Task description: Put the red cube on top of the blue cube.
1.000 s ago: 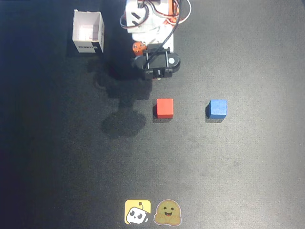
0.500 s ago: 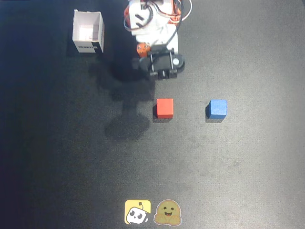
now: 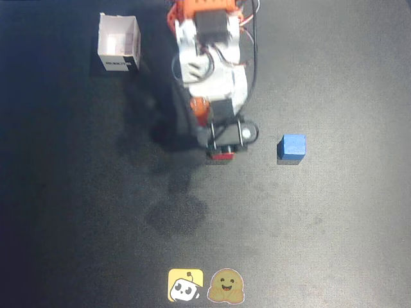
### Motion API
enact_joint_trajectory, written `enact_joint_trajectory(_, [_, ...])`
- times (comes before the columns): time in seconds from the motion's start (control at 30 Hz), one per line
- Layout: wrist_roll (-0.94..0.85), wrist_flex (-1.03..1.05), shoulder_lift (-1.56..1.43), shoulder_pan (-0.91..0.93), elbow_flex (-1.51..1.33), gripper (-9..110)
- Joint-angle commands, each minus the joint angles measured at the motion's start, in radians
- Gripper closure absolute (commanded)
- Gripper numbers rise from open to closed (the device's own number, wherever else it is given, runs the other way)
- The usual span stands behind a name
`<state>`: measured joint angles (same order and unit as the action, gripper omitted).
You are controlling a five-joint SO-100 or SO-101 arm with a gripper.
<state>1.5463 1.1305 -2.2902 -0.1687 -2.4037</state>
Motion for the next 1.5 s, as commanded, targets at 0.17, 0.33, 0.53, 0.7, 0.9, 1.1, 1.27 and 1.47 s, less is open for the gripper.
enact_joint_trajectory(0.17, [0.061, -0.091, 0.067, -0.037, 0.051, 86])
enact_joint_trajectory(0.33, [0.104, -0.141, 0.078, -0.054, 0.011, 85])
enact_joint_trajectory(0.53, [0.137, -0.222, 0.112, -0.061, -0.057, 85])
enact_joint_trajectory(0.7, [0.141, -0.273, 0.114, -0.060, -0.112, 85])
enact_joint_trajectory(0.9, [0.150, -0.344, 0.121, -0.060, -0.169, 85])
enact_joint_trajectory(1.1, [0.150, -0.434, 0.181, -0.058, -0.202, 85])
enact_joint_trajectory(1.27, [0.163, -0.489, 0.219, -0.061, -0.227, 85])
enact_joint_trajectory(1.47, [0.172, -0.514, 0.224, -0.061, -0.250, 86])
